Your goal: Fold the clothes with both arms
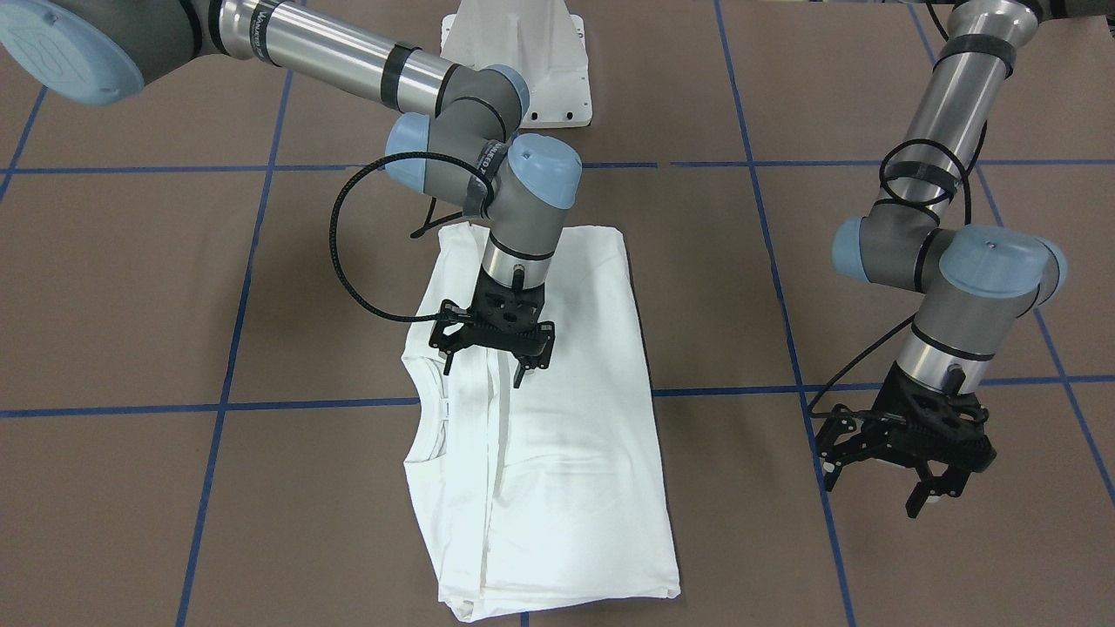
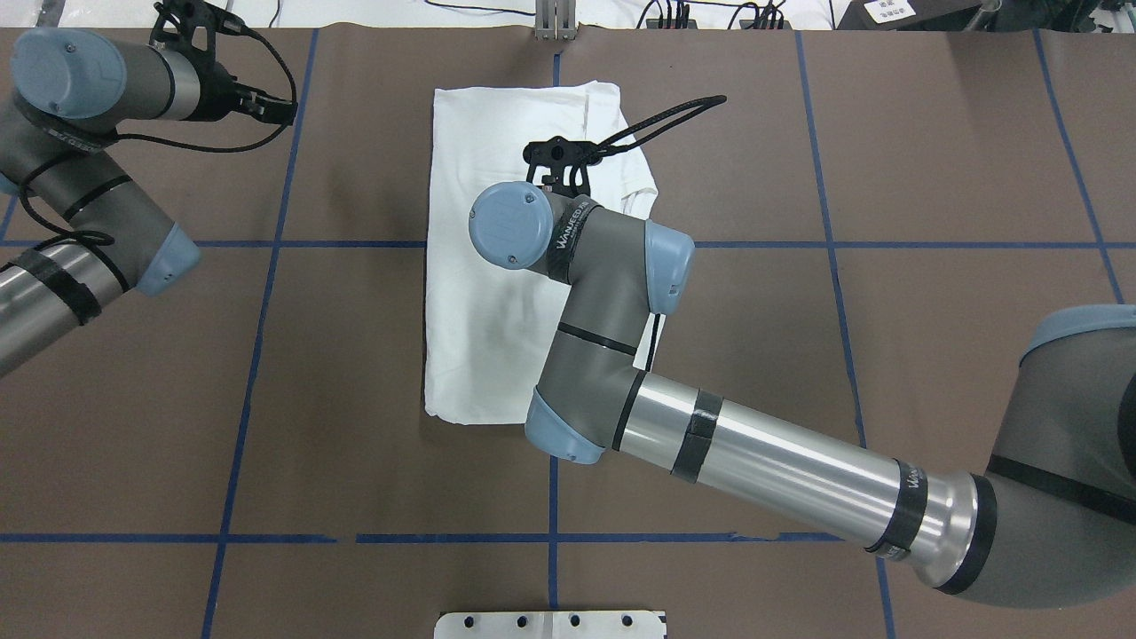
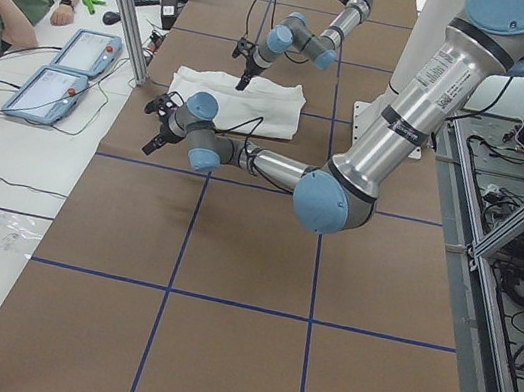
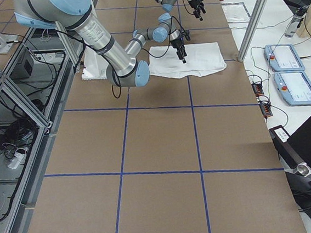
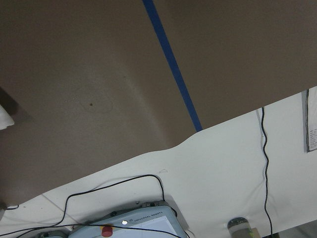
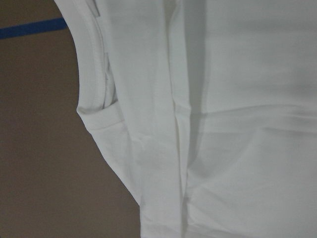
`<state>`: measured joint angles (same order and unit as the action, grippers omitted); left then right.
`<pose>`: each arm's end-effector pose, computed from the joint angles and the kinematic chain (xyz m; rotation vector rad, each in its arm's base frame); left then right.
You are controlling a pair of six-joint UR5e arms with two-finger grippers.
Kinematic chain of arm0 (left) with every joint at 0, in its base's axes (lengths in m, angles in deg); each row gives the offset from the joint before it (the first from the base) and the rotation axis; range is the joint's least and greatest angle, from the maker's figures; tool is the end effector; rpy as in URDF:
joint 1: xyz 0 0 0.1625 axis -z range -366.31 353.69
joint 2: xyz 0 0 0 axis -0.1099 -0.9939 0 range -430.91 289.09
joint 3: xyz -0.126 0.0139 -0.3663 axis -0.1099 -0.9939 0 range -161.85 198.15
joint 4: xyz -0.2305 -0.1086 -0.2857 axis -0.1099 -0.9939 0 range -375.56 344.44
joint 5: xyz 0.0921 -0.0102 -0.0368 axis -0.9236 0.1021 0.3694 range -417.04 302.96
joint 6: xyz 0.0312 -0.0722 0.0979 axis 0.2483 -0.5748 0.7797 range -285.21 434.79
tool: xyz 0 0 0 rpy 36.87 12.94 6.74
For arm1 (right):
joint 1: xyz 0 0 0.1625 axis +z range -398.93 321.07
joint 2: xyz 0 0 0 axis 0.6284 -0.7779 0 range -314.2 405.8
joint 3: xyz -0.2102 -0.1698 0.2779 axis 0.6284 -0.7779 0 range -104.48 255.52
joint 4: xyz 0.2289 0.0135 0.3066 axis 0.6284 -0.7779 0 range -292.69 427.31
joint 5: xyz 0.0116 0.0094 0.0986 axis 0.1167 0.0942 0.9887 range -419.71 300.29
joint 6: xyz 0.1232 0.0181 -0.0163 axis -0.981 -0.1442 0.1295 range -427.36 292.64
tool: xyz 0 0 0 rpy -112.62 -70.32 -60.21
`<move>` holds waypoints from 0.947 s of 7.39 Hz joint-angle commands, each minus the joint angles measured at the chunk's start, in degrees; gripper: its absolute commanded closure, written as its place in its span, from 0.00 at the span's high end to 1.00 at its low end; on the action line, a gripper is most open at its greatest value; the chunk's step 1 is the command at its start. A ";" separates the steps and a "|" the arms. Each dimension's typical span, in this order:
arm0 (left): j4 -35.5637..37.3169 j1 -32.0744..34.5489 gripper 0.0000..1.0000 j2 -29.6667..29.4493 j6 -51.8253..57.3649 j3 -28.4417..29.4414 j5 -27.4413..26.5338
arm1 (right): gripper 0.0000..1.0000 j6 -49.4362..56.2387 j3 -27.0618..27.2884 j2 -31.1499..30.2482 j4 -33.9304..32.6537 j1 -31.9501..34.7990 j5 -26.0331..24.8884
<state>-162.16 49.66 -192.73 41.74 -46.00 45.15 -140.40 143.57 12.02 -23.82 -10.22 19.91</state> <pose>0.3123 -0.6533 0.4226 0.8011 0.7605 0.1314 -0.6002 -0.5065 0.2248 0.3872 -0.4647 0.2513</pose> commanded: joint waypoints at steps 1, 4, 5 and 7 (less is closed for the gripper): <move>0.00 -0.16 1.00 0.00 -0.08 -0.09 0.55 | 1.00 2.72 -1.07 0.38 -3.00 -0.41 0.70; 0.00 -0.16 1.00 0.00 0.00 -0.27 0.82 | 1.00 9.46 -0.46 0.20 -12.11 -0.50 0.62; 0.00 -0.25 1.00 0.00 0.00 -0.27 0.82 | 1.00 12.01 1.37 -0.49 -15.62 0.20 0.62; 0.00 -0.33 1.00 0.00 -0.08 -0.35 0.82 | 1.00 17.91 9.86 -7.74 -18.99 2.66 0.62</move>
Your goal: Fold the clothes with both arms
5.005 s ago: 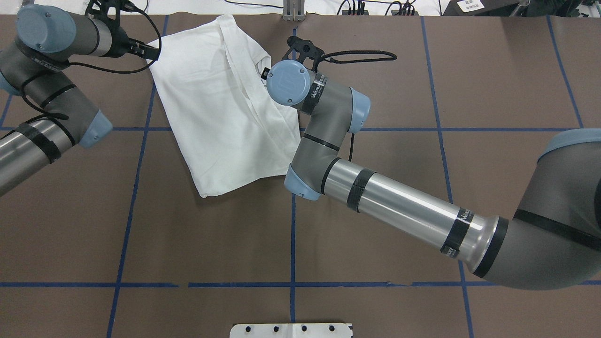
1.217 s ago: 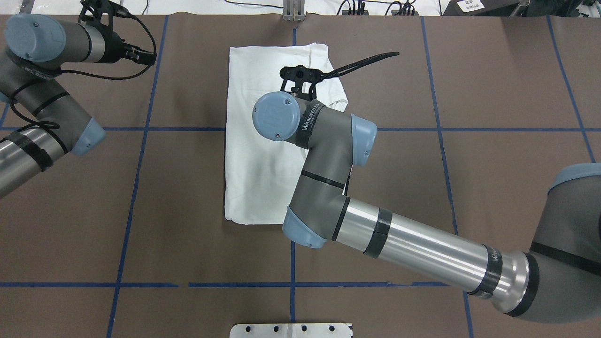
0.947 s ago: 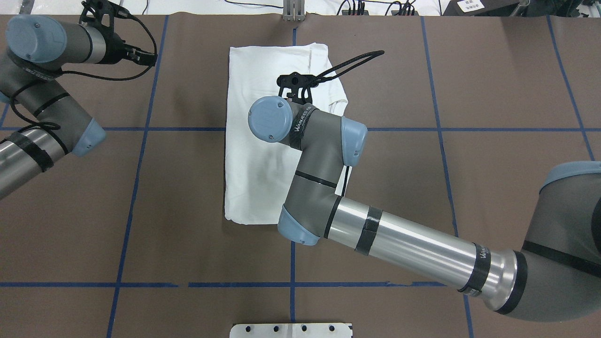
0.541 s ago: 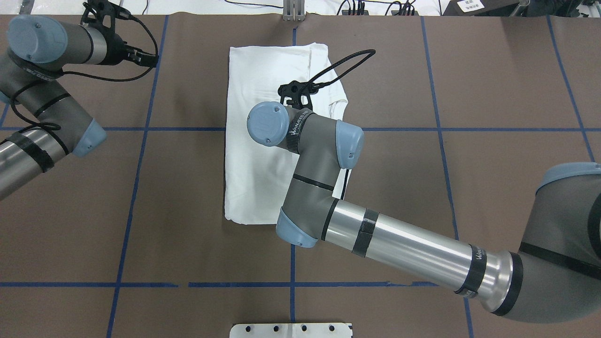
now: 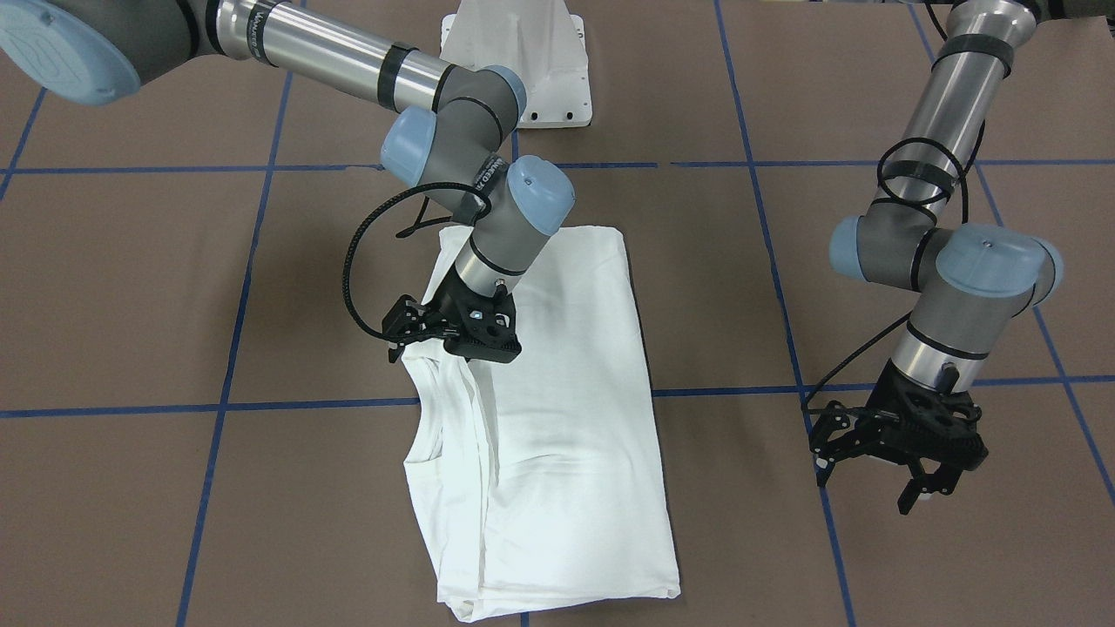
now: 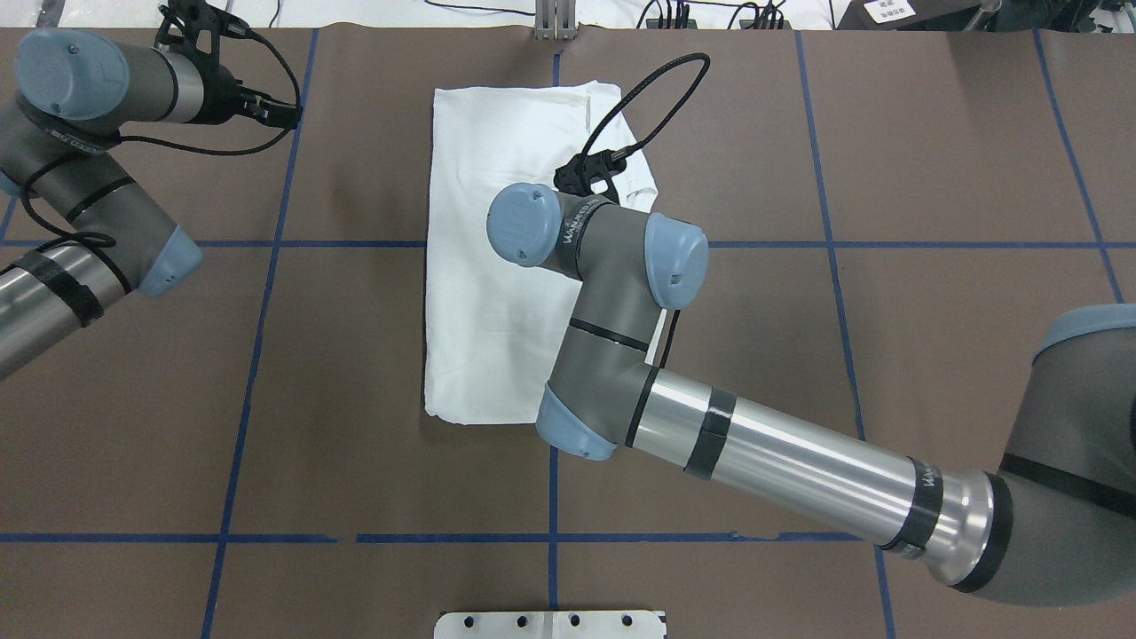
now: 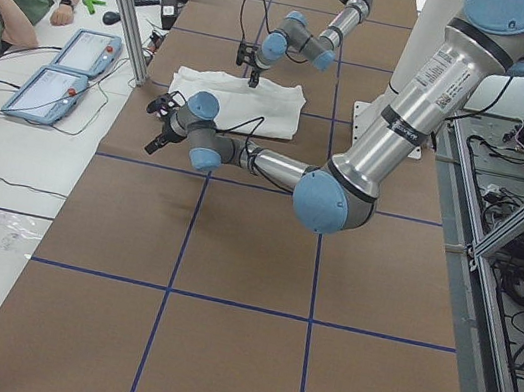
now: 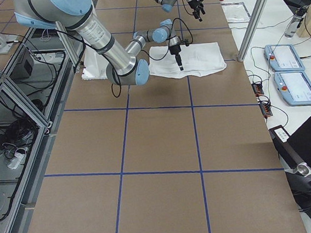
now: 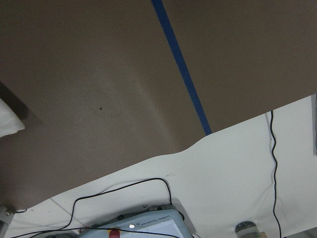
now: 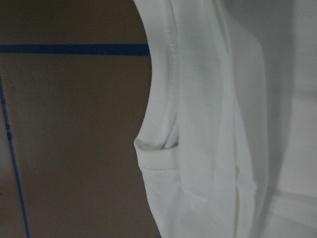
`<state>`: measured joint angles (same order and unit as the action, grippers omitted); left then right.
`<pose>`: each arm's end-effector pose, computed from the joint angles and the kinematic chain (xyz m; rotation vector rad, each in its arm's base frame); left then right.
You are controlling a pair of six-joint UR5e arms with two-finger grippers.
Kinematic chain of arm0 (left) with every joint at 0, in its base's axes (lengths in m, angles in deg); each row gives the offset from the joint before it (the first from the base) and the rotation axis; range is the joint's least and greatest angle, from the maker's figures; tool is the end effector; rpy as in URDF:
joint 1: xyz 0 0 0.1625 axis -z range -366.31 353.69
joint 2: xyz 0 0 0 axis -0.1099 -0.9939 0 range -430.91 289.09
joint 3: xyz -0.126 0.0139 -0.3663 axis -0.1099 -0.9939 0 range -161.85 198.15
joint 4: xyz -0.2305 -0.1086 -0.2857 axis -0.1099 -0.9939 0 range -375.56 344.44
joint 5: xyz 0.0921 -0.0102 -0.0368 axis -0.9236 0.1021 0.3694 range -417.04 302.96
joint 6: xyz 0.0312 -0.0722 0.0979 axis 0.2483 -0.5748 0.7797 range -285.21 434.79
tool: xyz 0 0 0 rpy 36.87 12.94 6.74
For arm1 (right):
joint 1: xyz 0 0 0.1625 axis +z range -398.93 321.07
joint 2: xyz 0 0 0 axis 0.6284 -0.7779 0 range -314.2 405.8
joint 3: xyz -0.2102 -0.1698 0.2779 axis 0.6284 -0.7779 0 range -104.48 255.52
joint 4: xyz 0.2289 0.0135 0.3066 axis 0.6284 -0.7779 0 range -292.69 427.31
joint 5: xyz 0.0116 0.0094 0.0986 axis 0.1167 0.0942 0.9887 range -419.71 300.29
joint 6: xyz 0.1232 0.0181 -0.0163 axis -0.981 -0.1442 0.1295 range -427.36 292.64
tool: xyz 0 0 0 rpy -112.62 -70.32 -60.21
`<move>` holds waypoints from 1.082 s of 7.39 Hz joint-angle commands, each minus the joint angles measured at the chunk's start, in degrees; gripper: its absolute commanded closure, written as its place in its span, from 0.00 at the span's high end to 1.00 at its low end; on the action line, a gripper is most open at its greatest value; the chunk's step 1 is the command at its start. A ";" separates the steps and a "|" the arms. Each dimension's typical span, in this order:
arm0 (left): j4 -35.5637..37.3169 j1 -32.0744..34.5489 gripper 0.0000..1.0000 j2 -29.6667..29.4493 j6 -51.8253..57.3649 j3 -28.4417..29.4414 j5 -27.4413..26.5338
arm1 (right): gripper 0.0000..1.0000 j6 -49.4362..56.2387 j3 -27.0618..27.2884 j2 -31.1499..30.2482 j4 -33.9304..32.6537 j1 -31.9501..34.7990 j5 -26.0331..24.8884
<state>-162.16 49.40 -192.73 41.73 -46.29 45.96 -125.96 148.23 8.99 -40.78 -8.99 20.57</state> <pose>0.3163 -0.6504 0.4198 0.7962 0.7753 0.1436 -0.5587 -0.5001 0.2716 0.3030 -0.1811 0.0013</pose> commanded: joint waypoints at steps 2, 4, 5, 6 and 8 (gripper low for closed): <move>-0.09 -0.07 1.00 0.96 0.02 -0.50 0.00 | 1.00 7.42 17.75 -17.37 -1.52 2.66 -0.30; 0.00 -0.16 1.00 2.02 0.02 -2.17 0.18 | 1.00 6.75 24.91 -19.01 0.49 3.02 1.35; 0.00 -0.16 1.00 2.02 0.02 -2.09 0.70 | 1.00 2.57 25.46 -18.66 6.95 2.76 5.63; 0.00 -0.16 1.00 2.11 0.02 -2.09 0.79 | 1.00 -6.18 24.77 -17.09 10.23 0.23 6.72; 0.00 -0.16 1.00 2.20 0.02 -2.09 0.80 | 1.00 -15.48 20.83 -12.09 9.47 -5.13 5.77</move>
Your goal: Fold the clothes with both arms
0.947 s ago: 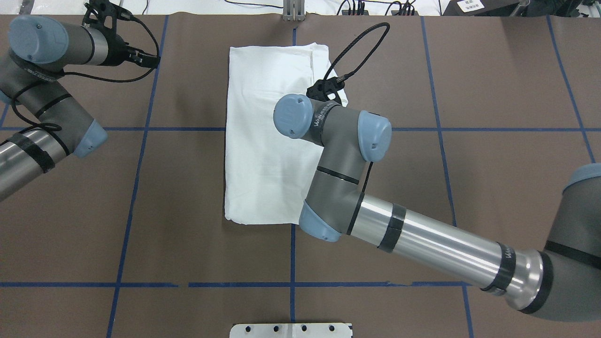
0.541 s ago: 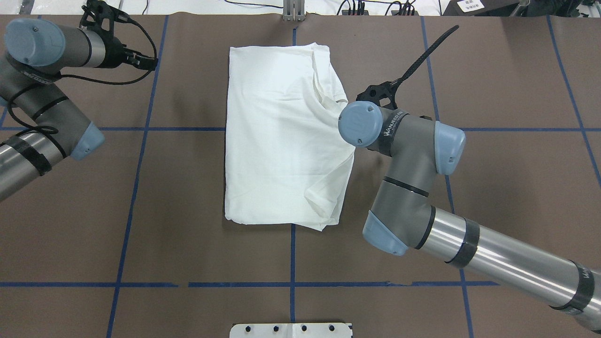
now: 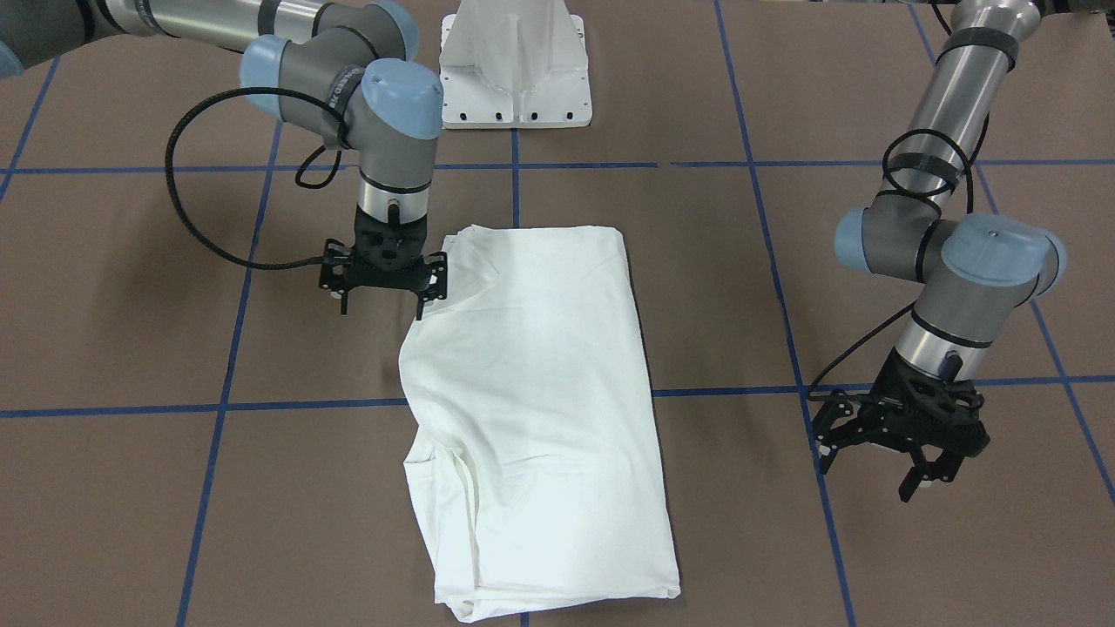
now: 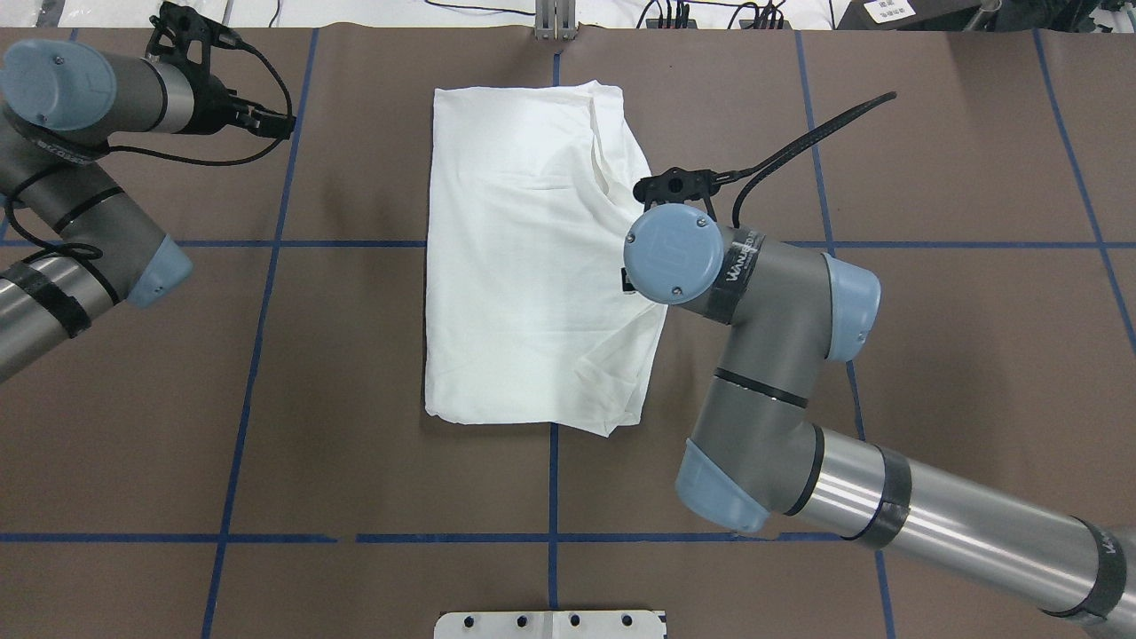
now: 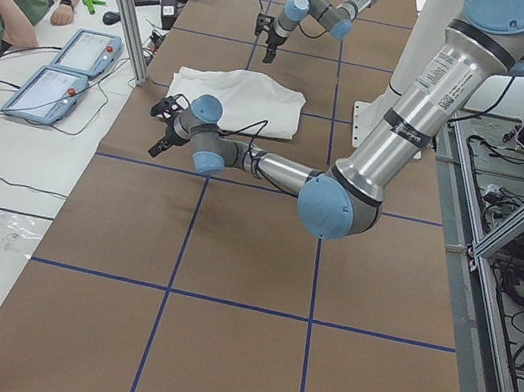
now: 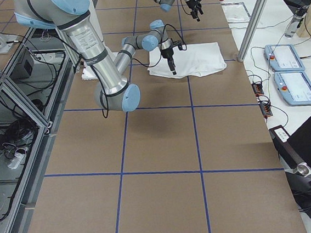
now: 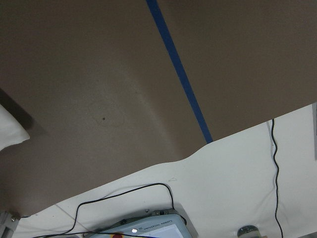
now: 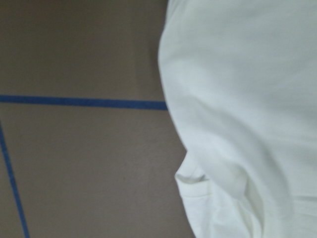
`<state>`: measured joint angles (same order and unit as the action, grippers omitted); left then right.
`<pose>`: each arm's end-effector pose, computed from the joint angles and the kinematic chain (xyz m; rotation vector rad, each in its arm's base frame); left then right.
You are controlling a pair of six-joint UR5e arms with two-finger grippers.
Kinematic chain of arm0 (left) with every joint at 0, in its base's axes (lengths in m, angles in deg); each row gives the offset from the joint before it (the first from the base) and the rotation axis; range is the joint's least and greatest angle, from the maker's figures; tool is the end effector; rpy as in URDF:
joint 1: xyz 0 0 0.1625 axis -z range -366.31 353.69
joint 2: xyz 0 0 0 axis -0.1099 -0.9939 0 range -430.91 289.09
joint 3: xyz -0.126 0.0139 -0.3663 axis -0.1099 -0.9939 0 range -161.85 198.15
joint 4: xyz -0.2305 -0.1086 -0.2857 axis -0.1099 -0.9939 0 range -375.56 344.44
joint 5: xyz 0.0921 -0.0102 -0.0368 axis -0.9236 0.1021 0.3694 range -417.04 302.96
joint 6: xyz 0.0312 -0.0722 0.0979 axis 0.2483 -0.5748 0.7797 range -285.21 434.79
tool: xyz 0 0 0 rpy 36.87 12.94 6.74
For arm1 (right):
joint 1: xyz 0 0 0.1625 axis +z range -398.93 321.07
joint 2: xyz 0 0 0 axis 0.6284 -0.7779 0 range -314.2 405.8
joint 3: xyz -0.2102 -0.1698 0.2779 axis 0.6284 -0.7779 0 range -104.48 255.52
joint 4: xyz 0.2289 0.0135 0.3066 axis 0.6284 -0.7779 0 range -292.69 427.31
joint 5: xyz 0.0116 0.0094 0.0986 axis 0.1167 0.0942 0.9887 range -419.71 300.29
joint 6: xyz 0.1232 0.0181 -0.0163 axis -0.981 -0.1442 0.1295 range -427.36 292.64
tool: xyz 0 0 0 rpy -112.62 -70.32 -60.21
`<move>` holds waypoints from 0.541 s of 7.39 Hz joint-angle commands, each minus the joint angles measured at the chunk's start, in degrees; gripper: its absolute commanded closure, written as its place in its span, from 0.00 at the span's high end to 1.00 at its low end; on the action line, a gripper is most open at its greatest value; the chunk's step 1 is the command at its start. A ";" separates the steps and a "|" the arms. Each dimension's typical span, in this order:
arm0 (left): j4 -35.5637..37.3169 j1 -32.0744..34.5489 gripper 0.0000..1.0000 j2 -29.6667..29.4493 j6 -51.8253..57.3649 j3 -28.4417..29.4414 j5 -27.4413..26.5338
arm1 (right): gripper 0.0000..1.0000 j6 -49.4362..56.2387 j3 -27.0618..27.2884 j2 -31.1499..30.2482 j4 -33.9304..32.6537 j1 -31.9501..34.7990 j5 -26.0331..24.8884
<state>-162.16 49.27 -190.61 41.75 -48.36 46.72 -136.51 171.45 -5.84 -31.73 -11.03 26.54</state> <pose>0.3120 -0.6383 0.4274 0.7876 0.7853 0.1531 -0.5092 -0.4298 0.2606 0.3118 -0.5347 0.1393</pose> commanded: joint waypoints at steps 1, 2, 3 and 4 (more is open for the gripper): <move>0.00 -0.03 1.00 0.08 0.00 -0.10 0.12 | 1.00 -6.94 -6.68 6.69 0.51 -5.20 -0.73; 0.00 0.06 1.00 0.17 -0.09 -0.10 0.04 | 0.98 -6.96 -11.33 10.56 0.52 -6.70 -0.73; 0.00 -0.03 1.00 0.26 -0.09 -0.10 0.04 | 0.96 -5.91 -12.16 10.85 0.34 -7.24 -0.65; -0.09 -0.03 1.00 0.26 -0.09 -0.10 0.04 | 0.86 -3.29 -11.91 10.68 -1.49 -7.24 -0.56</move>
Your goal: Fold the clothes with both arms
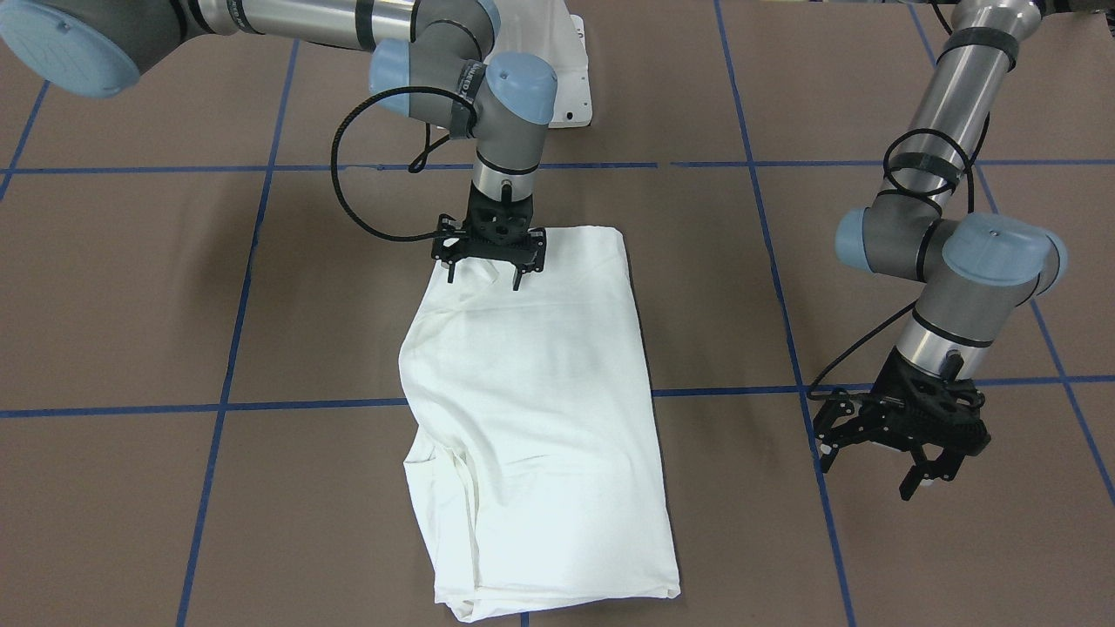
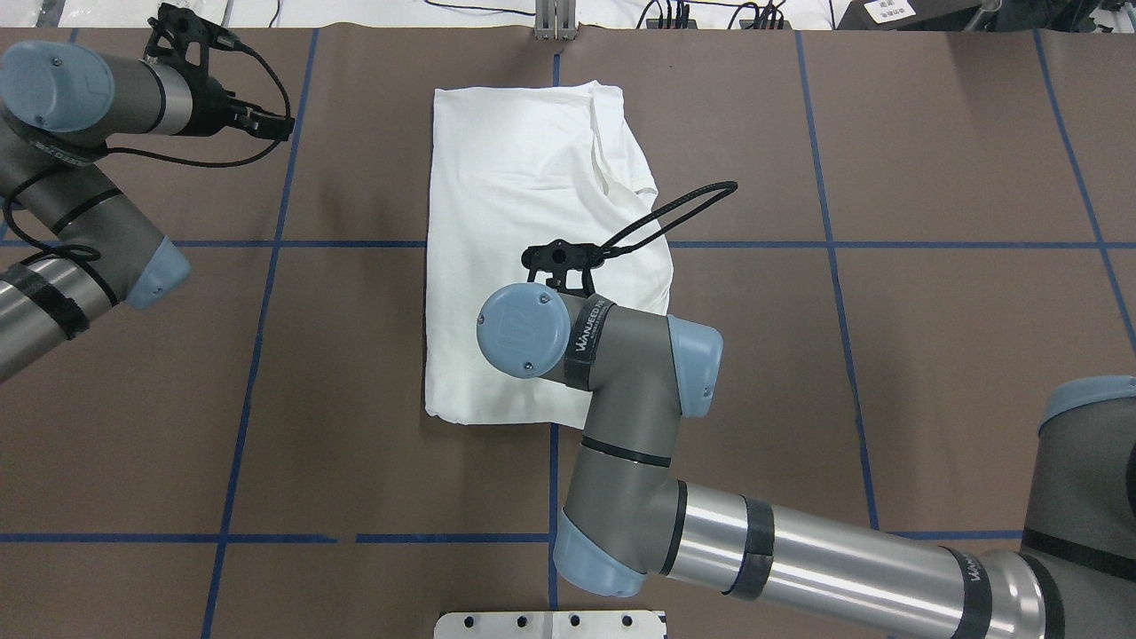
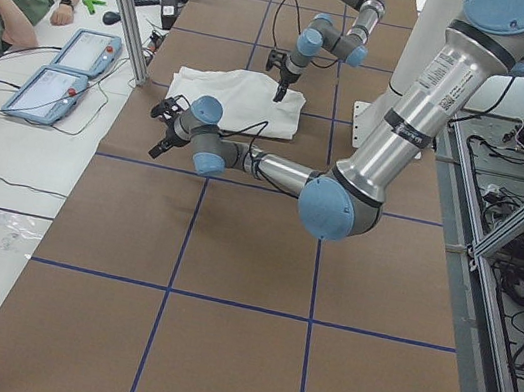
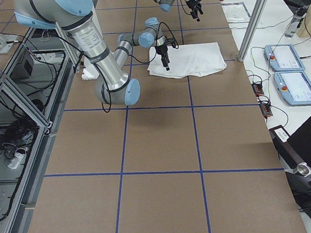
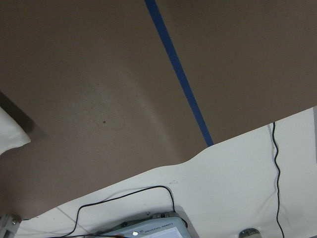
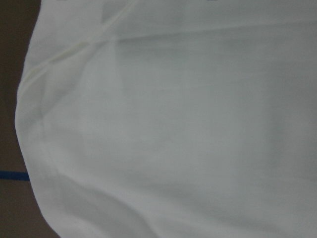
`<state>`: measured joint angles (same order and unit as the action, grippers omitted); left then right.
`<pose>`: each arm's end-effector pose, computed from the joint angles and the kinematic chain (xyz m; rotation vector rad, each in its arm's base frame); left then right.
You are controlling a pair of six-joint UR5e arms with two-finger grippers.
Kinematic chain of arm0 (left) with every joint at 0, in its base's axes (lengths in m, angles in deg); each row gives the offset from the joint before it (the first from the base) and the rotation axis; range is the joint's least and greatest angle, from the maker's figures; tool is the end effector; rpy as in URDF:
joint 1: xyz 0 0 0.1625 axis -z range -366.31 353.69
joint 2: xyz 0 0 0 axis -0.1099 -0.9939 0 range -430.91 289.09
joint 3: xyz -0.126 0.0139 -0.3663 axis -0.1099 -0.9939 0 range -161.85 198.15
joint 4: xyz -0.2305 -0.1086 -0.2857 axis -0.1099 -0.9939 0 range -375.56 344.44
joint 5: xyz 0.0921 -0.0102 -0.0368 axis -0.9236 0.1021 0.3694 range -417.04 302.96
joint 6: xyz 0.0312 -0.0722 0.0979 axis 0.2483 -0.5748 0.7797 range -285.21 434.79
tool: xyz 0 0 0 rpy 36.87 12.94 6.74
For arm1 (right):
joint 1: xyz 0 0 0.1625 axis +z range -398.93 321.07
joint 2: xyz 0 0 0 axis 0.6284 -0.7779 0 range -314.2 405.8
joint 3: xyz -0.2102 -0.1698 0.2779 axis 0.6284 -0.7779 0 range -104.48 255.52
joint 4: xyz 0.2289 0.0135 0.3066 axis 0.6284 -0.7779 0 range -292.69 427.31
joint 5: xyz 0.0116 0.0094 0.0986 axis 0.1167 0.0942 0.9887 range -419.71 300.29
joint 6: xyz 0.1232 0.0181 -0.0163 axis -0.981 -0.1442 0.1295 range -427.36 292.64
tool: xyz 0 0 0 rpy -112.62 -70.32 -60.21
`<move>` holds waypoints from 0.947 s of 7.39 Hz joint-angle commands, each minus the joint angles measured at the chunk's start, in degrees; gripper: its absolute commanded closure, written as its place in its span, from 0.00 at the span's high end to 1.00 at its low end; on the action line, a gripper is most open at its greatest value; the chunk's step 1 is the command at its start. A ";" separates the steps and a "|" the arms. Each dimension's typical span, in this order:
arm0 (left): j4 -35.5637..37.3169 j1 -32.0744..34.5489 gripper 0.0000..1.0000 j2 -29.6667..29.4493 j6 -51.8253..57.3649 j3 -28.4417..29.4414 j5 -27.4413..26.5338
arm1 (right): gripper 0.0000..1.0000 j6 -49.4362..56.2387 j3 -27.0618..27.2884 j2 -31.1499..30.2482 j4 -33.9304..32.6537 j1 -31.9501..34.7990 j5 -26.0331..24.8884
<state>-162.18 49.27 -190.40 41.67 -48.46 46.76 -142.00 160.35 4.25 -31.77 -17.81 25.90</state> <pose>0.3114 -0.6373 0.4290 0.7853 0.7855 0.1520 -0.6053 -0.3871 0.2211 0.2575 -0.5439 0.1205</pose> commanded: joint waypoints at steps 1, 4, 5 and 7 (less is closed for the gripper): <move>0.02 -0.03 1.00 0.05 -0.27 -0.27 -0.01 | 0.73 6.83 -0.28 0.85 -3.99 -0.47 0.07; -0.07 -0.03 1.00 0.13 -0.36 -0.44 0.08 | 0.62 11.89 -0.19 0.94 -4.01 -0.90 0.16; -0.07 0.06 1.00 0.13 -0.36 -0.36 0.08 | 0.61 11.89 -0.19 0.94 -4.01 -1.43 0.07; -0.07 -0.03 1.00 0.13 -0.36 -0.53 0.08 | 0.61 11.89 -0.27 0.94 -3.84 -2.04 0.25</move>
<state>-162.25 49.26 -190.27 41.31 -48.91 46.84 -130.17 160.11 5.18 -35.71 -19.45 26.06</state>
